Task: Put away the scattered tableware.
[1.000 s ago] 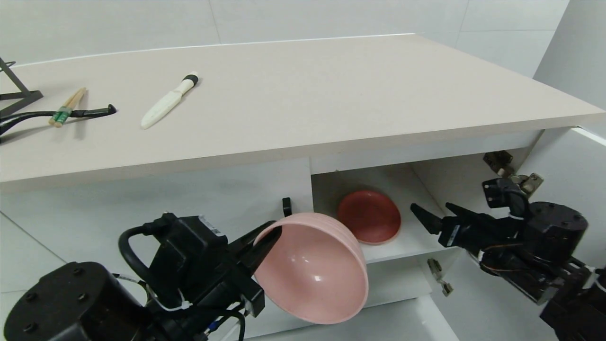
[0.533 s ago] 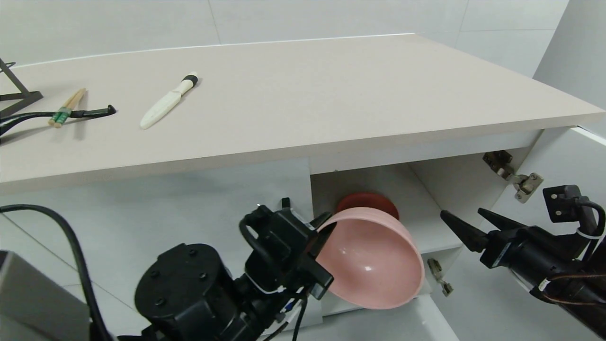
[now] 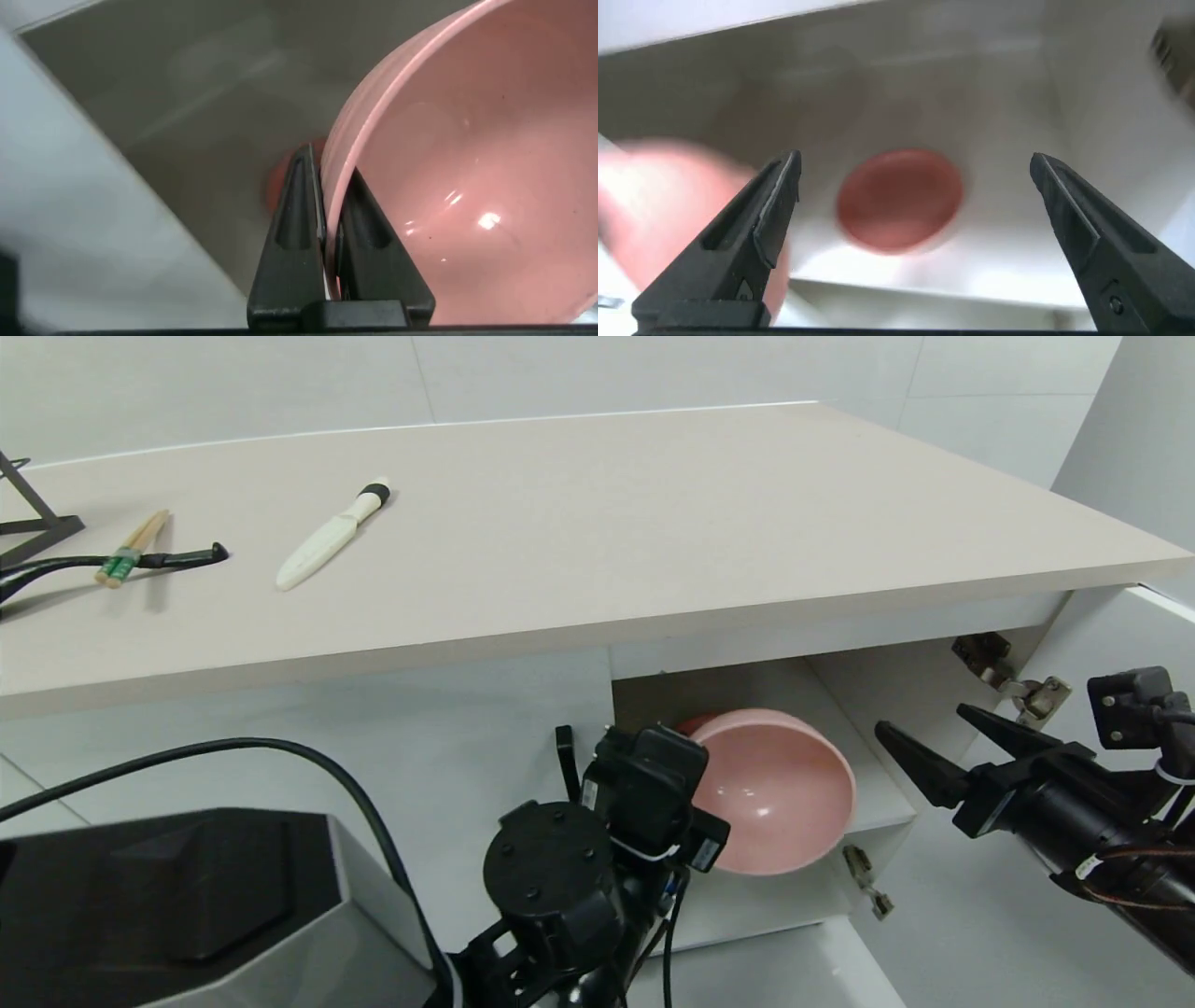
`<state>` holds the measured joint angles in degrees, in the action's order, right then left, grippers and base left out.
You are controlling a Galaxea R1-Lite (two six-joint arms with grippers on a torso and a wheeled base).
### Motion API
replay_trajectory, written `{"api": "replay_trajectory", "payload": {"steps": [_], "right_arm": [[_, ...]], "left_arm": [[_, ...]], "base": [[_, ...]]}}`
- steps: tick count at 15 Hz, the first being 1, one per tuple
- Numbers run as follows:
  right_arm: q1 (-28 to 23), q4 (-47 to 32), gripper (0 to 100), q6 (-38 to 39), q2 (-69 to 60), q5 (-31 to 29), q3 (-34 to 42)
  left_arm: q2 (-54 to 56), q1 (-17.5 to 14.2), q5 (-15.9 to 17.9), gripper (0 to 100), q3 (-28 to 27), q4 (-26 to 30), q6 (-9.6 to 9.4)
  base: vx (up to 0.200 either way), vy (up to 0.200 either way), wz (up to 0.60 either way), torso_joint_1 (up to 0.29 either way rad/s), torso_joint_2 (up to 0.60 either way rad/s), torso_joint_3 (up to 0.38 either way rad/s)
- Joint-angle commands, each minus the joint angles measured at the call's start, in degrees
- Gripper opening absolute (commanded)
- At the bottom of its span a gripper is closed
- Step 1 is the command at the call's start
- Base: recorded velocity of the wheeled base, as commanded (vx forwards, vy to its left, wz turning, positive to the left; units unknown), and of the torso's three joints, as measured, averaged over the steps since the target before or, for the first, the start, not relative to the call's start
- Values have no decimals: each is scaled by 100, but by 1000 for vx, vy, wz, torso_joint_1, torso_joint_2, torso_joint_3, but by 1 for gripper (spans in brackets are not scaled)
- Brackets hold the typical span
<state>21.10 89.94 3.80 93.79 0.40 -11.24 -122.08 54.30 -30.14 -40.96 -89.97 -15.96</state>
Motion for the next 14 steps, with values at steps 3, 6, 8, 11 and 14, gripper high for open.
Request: {"api": "replay_trajectory", "payload": {"steps": [3,6,8,11,14], "right_arm": [[-18,6,100,-284,-45,4,-1],[-18,6,100,-284,-133,4,8],[105,6,100,-275,-186,4,34],[412,6,100,-266,-177,4,140],[360,6,100,-257,139,-14,104]], "left_arm": [[-730,28,-379,0,-852,-3,102],[-765,20,-423,0,-905,-3,242],[-862,2,-731,0,-1169,-3,225],[-1002,-16,-1038,0,-1714,-3,233],[-1002,46,-1038,0,-1714,-3,242]], "base": [[0,0,0,0,0,0],[0,0,0,0,0,0],[0,0,0,0,0,0],[0,0,0,0,0,0],[0,0,0,0,0,0]]}}
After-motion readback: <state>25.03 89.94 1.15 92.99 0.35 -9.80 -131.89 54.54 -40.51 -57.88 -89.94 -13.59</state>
